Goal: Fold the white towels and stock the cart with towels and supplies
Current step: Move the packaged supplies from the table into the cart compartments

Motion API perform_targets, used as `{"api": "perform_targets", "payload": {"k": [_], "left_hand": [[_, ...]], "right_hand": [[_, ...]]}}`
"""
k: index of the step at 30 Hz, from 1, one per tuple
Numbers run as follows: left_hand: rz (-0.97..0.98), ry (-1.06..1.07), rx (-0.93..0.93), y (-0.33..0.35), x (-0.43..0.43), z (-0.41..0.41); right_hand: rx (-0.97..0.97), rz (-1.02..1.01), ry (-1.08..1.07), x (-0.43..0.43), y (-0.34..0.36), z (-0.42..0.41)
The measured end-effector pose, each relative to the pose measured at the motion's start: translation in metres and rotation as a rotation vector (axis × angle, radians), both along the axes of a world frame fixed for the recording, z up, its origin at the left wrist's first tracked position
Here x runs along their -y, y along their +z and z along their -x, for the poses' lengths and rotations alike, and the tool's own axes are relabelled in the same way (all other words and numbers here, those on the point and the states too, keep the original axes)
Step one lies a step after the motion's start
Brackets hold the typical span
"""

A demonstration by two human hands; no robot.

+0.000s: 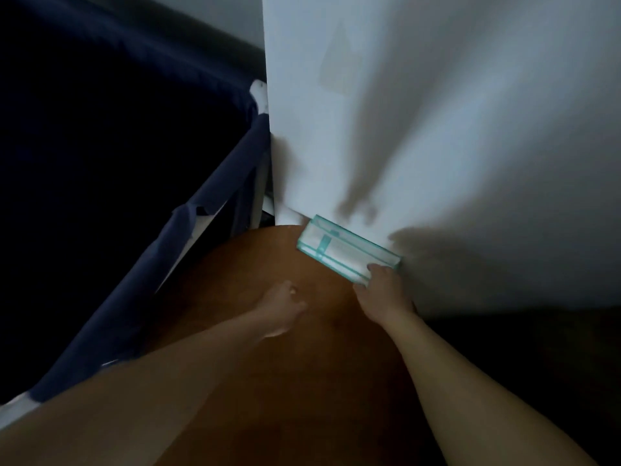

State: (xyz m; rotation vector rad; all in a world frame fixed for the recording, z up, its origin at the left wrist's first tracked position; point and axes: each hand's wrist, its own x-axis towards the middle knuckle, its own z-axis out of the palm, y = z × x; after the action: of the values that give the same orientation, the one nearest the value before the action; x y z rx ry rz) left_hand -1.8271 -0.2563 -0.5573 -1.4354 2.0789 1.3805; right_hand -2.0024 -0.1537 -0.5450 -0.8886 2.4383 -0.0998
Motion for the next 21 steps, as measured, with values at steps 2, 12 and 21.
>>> {"api": "perform_targets", "payload": {"k": [2,12,21], "left_hand": [[-0.023,0.04,0.009,-0.02,0.002,0.011],[-0.14,0.333,-0.131,-0.084,0.007,0.04],[-0.317,0.574,-0.282,-0.069,0.015,0.04]], "right_hand": [[-0.073,0.053,0.039,0.013,-0.026,0.017],[-0.399,-0.026,0.2,0.025,-0.091,0.042],[0.478,0.268,-0.128,0.024,-0.064,-0.011]]}}
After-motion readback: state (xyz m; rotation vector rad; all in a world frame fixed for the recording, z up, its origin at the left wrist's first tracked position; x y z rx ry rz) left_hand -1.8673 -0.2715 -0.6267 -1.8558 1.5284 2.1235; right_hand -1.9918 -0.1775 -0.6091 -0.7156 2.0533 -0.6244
